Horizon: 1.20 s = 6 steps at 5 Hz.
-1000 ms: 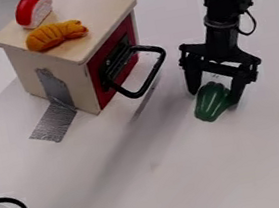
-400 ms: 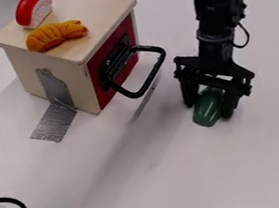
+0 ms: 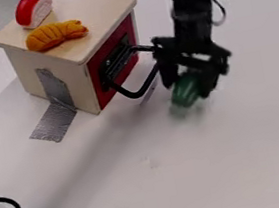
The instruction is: Move the green bell pepper to the middle of the drawer
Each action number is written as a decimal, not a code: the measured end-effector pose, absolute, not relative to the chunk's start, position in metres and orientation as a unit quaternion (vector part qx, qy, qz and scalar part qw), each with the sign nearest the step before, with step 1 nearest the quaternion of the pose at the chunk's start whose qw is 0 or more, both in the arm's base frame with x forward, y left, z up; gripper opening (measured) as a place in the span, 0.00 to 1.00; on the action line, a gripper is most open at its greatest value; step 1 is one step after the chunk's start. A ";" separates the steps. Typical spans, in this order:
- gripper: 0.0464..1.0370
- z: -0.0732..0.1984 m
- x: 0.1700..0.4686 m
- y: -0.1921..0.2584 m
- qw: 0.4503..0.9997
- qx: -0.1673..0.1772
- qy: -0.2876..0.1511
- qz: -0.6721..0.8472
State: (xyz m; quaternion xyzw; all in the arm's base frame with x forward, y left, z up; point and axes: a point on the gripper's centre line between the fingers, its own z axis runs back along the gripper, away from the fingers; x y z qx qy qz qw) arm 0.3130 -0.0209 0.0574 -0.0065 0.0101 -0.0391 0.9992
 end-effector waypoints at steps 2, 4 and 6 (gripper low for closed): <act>0.82 0.117 0.246 0.029 0.999 -0.004 -0.029 -0.038; 0.82 0.107 0.174 0.090 1.000 0.012 -0.021 0.006; 0.82 0.044 0.183 0.122 0.999 0.011 0.031 0.021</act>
